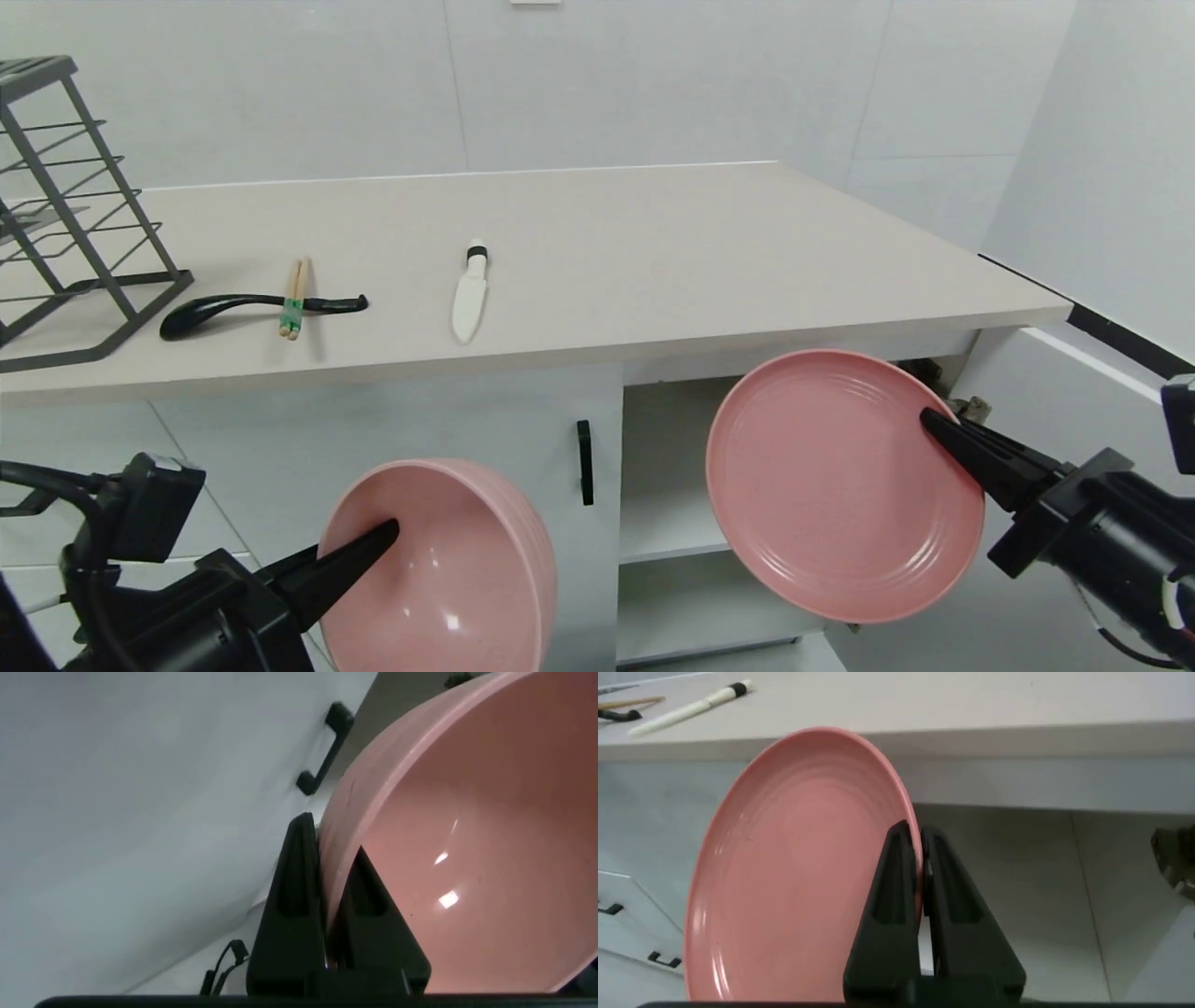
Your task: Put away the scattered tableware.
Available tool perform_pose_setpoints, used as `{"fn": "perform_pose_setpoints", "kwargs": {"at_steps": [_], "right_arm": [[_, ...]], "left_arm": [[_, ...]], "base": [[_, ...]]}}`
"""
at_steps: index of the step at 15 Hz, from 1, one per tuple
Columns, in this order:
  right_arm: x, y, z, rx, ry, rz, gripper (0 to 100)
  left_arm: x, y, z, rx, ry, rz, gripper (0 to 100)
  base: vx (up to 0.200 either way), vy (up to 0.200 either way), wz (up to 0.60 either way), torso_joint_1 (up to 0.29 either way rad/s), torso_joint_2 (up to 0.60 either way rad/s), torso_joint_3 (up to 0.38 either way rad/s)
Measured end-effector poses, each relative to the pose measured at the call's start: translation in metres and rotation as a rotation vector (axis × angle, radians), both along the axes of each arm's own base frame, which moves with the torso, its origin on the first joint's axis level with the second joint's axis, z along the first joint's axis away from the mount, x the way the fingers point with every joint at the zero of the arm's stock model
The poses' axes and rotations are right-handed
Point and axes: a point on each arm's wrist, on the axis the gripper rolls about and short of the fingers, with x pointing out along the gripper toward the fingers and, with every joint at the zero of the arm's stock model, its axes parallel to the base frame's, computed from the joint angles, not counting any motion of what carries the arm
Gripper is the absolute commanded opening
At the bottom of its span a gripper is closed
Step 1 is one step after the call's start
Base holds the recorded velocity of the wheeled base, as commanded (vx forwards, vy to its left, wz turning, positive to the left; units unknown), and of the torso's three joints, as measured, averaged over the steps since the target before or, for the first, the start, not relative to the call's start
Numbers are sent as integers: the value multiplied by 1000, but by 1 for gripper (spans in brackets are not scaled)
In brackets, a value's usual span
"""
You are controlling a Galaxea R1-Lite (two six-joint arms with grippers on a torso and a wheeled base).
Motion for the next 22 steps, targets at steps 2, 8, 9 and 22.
{"fn": "perform_pose_setpoints", "kwargs": {"at_steps": [2,8,9,22], "right_arm": [[0,0,-1,-6,11,0,0],[0,0,-2,-7,14,0,0],[0,0,-2,-7,14,0,0],[-4,6,-32,-127,269,44,0]], "left_arm": [[0,0,0,2,2,0,0],[0,0,-1,4,5,1,0],[0,0,-1,5,5,-1,0],[-3,1,-14,148,61,-28,0]], "base": [[0,0,0,-246,351,120],[0,0,0,-49,198,67],[0,0,0,0,0,0],[0,0,0,0,0,0]]}}
